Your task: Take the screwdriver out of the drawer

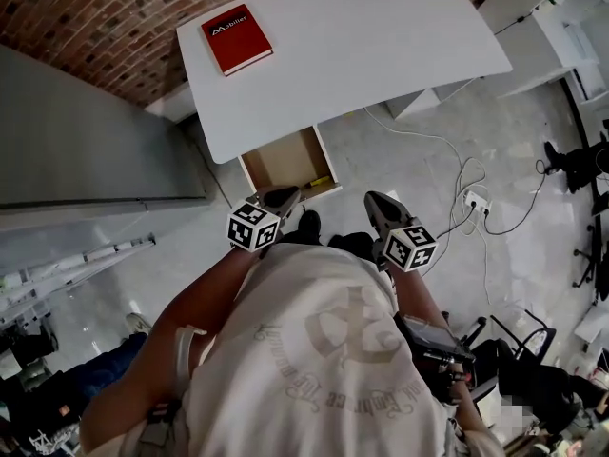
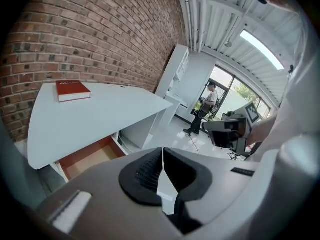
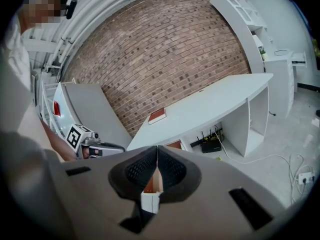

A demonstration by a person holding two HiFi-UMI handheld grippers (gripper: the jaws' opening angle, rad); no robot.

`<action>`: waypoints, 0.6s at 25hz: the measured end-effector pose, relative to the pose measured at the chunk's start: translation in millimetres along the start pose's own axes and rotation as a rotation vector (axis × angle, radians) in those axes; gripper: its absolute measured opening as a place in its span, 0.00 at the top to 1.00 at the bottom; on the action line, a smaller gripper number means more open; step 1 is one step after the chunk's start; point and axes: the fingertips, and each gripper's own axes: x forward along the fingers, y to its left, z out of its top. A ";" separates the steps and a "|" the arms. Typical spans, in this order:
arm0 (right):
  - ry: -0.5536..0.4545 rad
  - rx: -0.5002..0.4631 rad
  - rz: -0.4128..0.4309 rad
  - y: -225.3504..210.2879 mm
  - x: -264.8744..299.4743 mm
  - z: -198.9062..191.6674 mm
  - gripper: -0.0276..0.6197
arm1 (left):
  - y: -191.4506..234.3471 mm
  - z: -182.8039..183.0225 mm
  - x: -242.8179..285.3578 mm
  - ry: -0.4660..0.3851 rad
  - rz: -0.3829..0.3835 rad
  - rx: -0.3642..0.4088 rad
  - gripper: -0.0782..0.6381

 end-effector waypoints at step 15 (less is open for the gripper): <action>0.004 0.037 -0.100 -23.4 5.6 -10.6 0.95 | 25.7 -30.8 37.8 0.174 -0.070 0.061 0.87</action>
